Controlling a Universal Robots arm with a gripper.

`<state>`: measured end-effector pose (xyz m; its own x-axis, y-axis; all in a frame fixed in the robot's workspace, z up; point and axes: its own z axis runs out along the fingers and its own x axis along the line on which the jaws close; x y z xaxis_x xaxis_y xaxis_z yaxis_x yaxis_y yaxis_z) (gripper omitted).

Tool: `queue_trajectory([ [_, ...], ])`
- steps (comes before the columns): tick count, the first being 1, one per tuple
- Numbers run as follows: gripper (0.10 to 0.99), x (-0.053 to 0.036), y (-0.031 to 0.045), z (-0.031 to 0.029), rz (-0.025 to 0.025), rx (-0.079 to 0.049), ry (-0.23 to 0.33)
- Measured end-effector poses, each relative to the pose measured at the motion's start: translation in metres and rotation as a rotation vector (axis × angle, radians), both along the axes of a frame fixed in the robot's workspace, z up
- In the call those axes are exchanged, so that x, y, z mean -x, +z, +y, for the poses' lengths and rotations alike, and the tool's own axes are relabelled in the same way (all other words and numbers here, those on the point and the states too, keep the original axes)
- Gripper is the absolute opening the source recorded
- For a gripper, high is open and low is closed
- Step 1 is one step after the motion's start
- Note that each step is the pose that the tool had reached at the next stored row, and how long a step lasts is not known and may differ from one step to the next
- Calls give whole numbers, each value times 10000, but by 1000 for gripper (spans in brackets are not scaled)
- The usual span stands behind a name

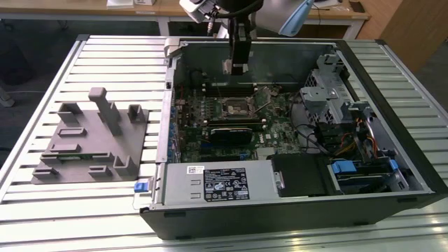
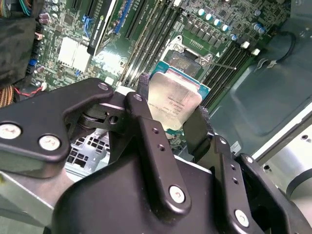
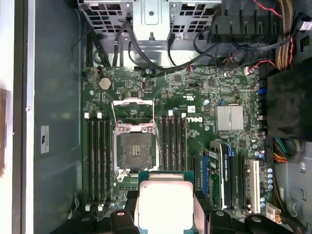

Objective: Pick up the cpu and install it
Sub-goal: 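Place the cpu into insertion slot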

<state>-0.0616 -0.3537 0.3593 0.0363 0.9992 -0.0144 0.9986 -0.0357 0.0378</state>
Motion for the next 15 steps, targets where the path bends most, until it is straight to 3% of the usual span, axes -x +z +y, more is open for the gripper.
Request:
queue_trajectory([
  [15, 533, -29, -38, 17, -6, 2, 321],
])
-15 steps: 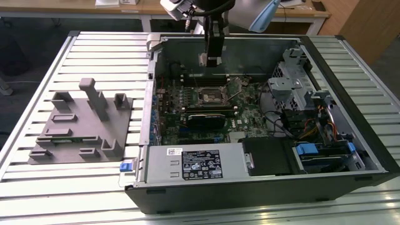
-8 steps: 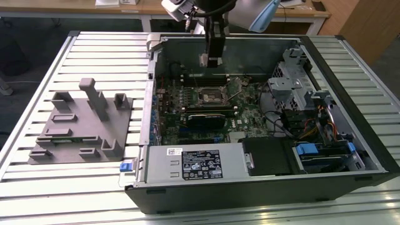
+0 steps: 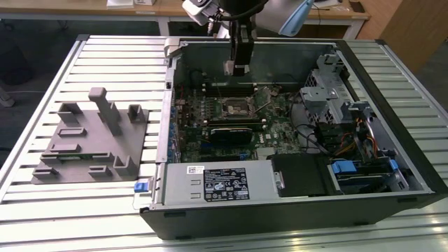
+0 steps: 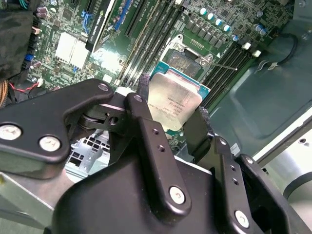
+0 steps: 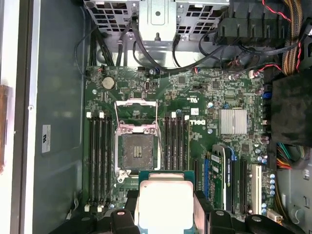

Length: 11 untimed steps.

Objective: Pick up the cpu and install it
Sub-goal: 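Place the cpu into insertion slot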

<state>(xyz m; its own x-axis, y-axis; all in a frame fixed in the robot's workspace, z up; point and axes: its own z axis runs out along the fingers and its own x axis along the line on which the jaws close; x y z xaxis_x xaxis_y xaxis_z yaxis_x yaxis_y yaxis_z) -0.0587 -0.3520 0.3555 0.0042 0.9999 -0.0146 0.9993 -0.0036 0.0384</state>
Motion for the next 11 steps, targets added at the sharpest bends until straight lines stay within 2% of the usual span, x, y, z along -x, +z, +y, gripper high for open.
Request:
queue_trajectory([
  [7, 533, -6, -8, 0, -2, -1, 30],
  [11, 533, -12, -18, 0, -13, 0, 403],
])
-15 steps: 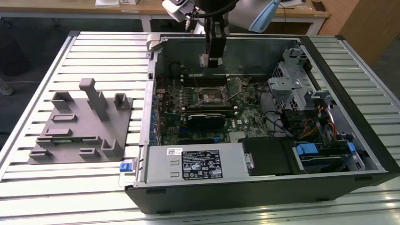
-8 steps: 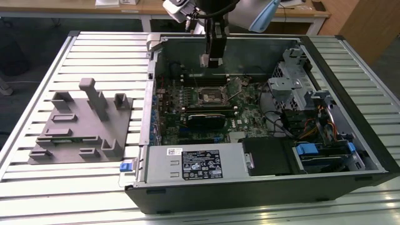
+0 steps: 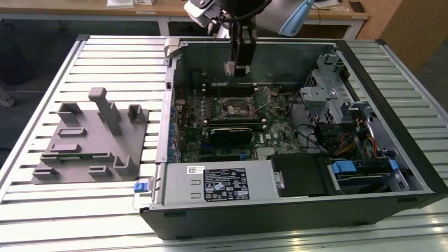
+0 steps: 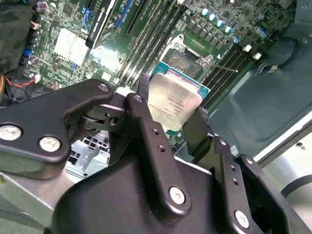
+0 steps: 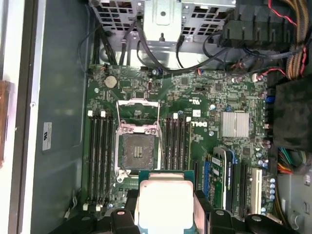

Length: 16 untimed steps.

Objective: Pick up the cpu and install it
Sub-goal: 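Place the cpu into insertion slot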

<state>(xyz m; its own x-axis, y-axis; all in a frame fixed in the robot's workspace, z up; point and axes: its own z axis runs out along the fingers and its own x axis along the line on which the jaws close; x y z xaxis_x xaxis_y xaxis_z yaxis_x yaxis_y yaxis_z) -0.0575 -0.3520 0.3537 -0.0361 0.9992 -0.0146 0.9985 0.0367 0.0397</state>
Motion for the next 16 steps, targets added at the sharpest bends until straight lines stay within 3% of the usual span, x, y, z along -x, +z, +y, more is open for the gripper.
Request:
queue_trajectory([
  [10, 533, -2, -102, 19, -8, 0, 43],
  [16, 533, -55, -192, 42, -8, -1, 44],
])
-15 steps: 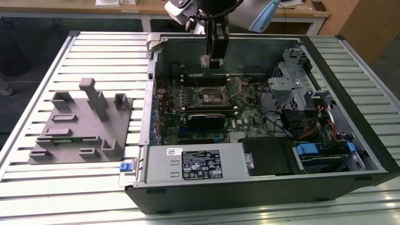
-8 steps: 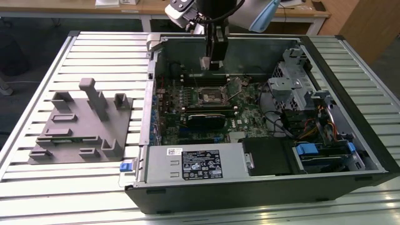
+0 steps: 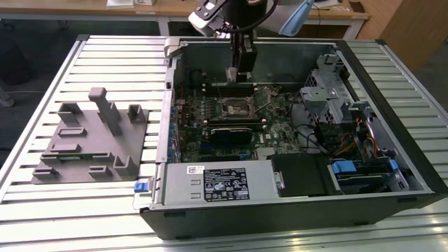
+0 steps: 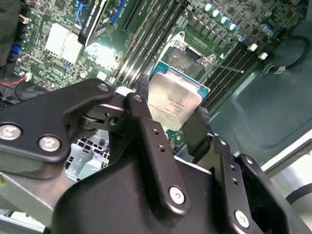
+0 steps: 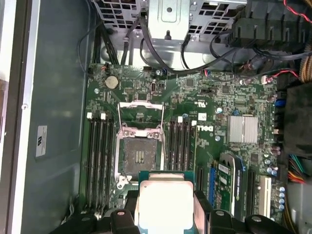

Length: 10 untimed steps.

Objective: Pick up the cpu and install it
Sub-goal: 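Place the cpu into insertion slot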

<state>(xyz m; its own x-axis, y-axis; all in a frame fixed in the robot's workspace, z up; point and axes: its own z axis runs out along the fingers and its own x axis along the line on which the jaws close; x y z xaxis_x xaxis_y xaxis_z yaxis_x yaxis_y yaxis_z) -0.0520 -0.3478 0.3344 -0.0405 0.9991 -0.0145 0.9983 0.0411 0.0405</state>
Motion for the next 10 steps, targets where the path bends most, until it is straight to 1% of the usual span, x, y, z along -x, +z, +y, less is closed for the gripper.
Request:
queue_trajectory([
  [5, 533, -16, -67, 6, 1, 1, -2],
  [10, 533, -17, -113, 7, 1, 1, 1],
])
